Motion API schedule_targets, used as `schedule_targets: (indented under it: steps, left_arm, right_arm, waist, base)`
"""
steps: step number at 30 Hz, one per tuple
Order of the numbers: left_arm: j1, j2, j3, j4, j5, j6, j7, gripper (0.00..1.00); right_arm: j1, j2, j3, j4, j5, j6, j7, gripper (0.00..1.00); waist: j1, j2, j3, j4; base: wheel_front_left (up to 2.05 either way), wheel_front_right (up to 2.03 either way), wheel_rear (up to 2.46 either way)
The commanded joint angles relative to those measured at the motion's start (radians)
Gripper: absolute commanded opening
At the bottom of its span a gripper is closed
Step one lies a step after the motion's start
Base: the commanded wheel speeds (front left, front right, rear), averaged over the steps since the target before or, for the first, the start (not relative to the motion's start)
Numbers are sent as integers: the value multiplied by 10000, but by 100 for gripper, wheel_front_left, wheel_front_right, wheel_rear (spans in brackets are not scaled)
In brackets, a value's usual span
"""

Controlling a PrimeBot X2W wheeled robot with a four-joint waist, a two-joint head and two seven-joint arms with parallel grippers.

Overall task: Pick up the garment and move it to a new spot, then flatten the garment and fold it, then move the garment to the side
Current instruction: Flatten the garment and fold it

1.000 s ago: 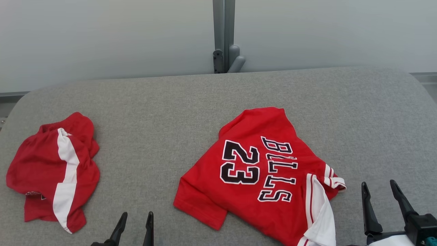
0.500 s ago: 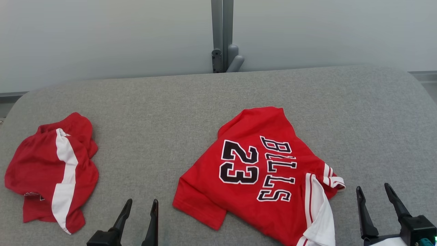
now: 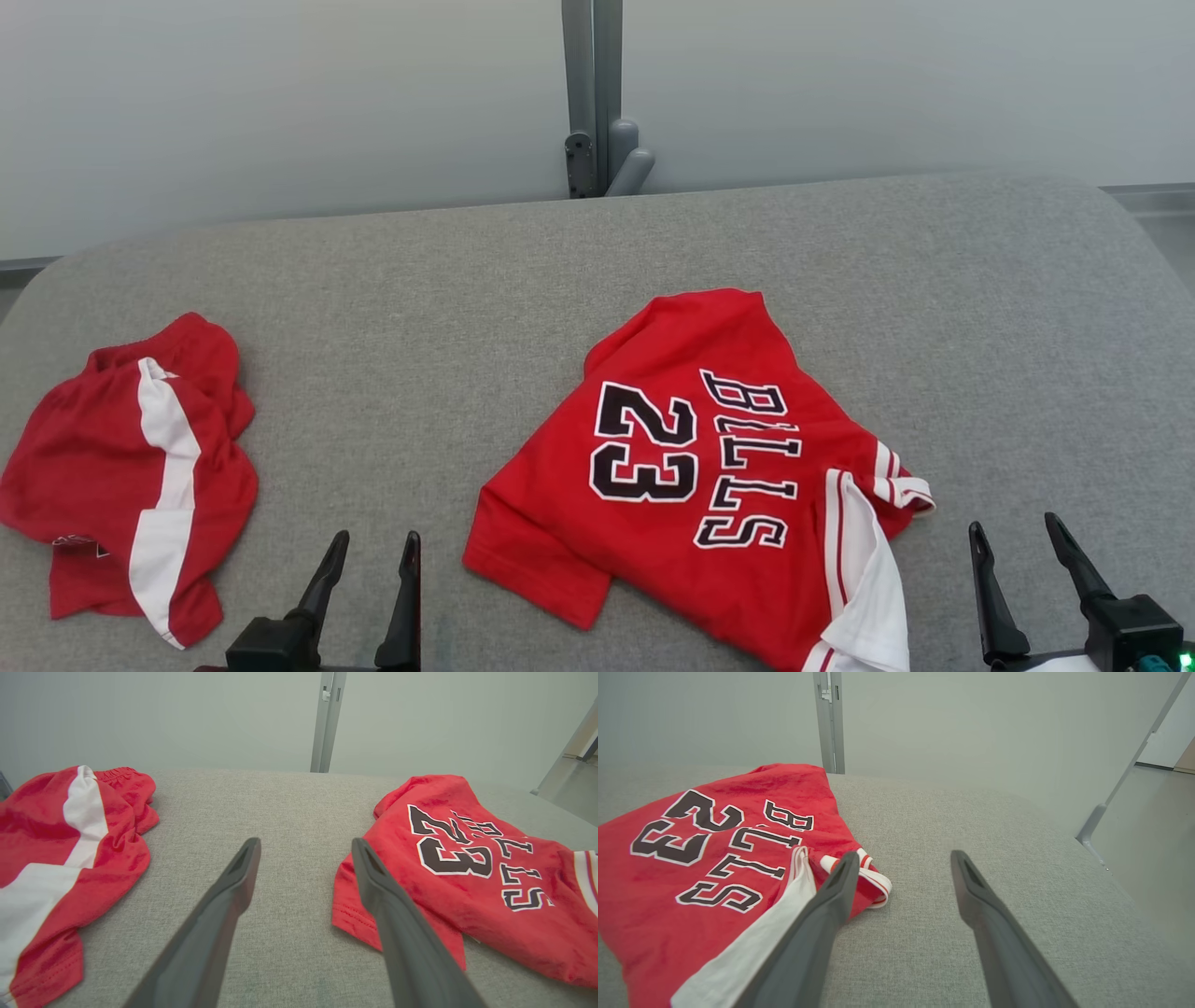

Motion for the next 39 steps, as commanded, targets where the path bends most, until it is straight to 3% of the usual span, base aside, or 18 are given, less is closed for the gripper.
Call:
schedule_targets:
  steps: [1,5,8,14,22,39]
  left_arm:
    - [-84,-46,68,21,102,-74,4,100]
    - [-41,-81,47,480,264,76,29,100]
    - [-216,-132,-248,659,295,180,396,100]
    - [-315,-182,-1163,498,329,159,1699,100]
    - [-955,-229,-2345,804,320,178,2891,100]
    - [-1553,-244,-3002,2024,-293,637,2593,100]
  right_arm:
    - [100,5,28,66,11,1,-34,100]
    - [-46,40,183,58,-26,-1,-33,100]
    - [-44,55,863,38,-122,1,-34,100]
    - [131,-584,2577,561,-238,-1,-32,100]
    - [-852,-1225,3813,1426,-129,-7,370,100]
    - [-374,-2593,4858,-201,-293,-7,1418,100]
  waist:
    - [0,120,12,-24]
    - [0,120,124,-91]
    - [0,120,349,-168]
    - [0,120,749,-245]
    - [0,120,1289,-308]
    - [0,120,1315,-576]
  base:
    - [0,0,0]
    - [0,0,0]
    - [0,0,0]
    - [0,0,0]
    - [0,0,0]
    - [0,0,0]
